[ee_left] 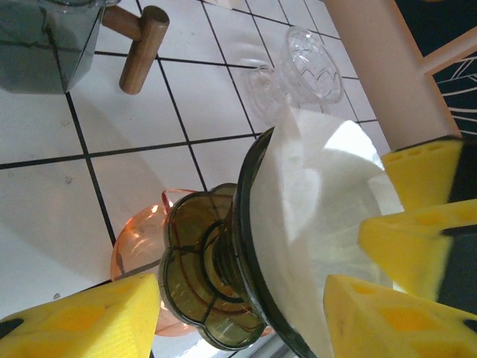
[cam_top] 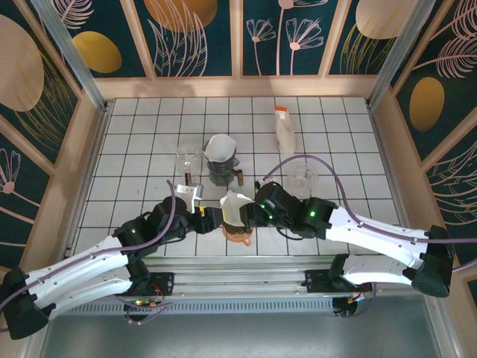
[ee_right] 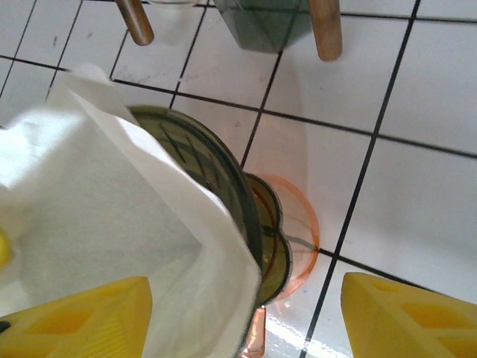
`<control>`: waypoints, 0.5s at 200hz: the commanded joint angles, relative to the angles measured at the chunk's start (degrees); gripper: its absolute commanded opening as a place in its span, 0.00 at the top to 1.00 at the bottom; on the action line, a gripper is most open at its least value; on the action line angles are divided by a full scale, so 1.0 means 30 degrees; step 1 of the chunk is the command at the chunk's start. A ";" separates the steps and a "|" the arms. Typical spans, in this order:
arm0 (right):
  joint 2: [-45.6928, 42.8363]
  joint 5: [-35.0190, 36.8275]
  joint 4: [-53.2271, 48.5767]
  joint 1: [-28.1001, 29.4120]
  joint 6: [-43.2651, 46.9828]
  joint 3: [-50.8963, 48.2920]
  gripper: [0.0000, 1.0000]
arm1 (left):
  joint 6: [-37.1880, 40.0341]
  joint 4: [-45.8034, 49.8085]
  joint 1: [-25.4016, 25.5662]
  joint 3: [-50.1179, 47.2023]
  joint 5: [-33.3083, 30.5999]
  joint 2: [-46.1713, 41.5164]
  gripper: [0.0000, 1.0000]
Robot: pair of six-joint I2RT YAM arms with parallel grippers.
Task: Place the coffee filter in the dripper
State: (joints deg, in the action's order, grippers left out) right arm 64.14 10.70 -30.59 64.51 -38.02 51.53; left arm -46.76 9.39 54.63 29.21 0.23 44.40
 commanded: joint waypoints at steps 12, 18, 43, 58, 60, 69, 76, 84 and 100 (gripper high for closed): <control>0.1238 0.0620 -0.1079 -0.0129 0.1313 0.2319 0.29 | -0.0148 -0.0038 -0.0136 -0.0320 0.0230 -0.0082 0.40; 0.1472 0.0393 -0.1098 -0.0318 0.1534 0.2517 0.29 | -0.0171 -0.0078 -0.0134 -0.0360 0.0217 -0.0114 0.39; 0.2736 -0.0641 -0.1500 -0.1037 0.2363 0.3143 0.28 | -0.0287 -0.0199 -0.0135 -0.0560 0.0153 -0.0364 0.39; 0.3453 -0.0587 -0.1994 -0.1112 0.2757 0.3524 0.28 | -0.0343 -0.0250 -0.0140 -0.0720 0.0101 -0.0549 0.38; 0.3542 -0.0580 -0.2043 -0.1113 0.2789 0.3578 0.28 | -0.0348 -0.0256 -0.0143 -0.0745 0.0100 -0.0567 0.38; 0.3818 -0.0509 -0.2150 -0.1113 0.2985 0.3679 0.27 | -0.0387 -0.0315 -0.0138 -0.0814 0.0142 -0.0657 0.38; 0.3997 -0.0461 -0.2184 -0.1135 0.3072 0.3713 0.27 | -0.0379 -0.0382 -0.0136 -0.0860 0.0141 -0.0699 0.37; 0.4179 -0.0482 -0.2141 -0.1211 0.3188 0.3742 0.26 | -0.0380 -0.0397 -0.0143 -0.0889 0.0149 -0.0737 0.37; 0.4484 -0.0633 -0.2037 -0.1361 0.3341 0.3899 0.26 | -0.0343 -0.0419 -0.0143 -0.0920 0.0185 -0.0712 0.37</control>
State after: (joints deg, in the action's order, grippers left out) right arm 76.75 9.10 -34.92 61.14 -30.28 60.71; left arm -47.24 9.17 54.63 27.33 0.21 42.76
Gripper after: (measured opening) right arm 0.738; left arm 0.628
